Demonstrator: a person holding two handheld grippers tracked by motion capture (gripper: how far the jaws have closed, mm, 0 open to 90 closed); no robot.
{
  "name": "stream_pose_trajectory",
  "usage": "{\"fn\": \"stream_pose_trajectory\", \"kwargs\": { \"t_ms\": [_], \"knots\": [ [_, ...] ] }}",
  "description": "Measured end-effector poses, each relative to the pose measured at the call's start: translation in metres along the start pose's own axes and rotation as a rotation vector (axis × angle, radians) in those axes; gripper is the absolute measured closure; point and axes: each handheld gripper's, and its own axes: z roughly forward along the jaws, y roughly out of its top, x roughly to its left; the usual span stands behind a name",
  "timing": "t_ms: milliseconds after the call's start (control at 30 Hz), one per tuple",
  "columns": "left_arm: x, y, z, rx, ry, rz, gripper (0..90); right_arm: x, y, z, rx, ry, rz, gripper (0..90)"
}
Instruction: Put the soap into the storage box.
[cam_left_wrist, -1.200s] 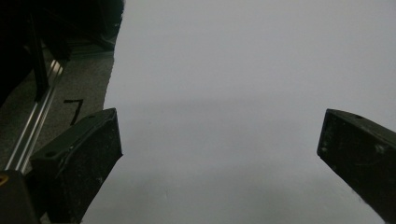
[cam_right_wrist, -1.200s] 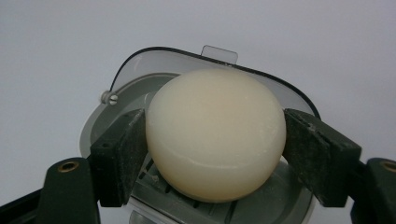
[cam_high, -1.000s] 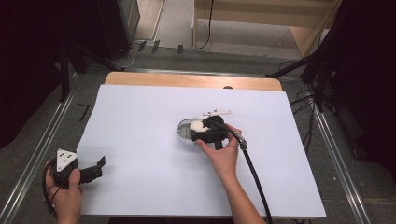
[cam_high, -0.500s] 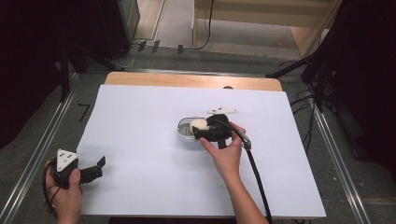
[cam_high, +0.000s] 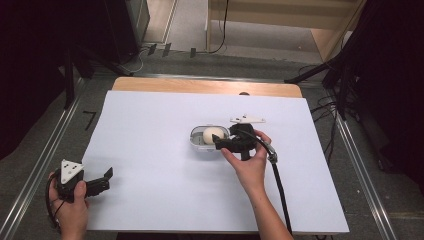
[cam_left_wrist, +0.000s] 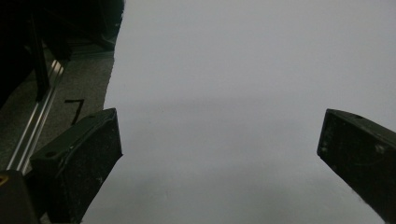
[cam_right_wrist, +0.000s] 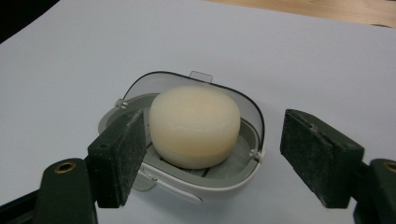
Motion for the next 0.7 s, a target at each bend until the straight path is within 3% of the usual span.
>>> {"fn": "stream_pose_trajectory", "kwargs": {
  "t_ms": [333,700],
  "knots": [
    [0.0,0.0,0.0,0.001,0.0,0.003,0.3,-0.024,-0.011,-0.018,-0.026,-0.033,0.019,22.0],
    [-0.001,0.0,0.0,0.0,0.005,0.004,0.3,-0.057,-0.033,-0.035,-0.033,-0.079,0.072,21.0]
  ]
}}
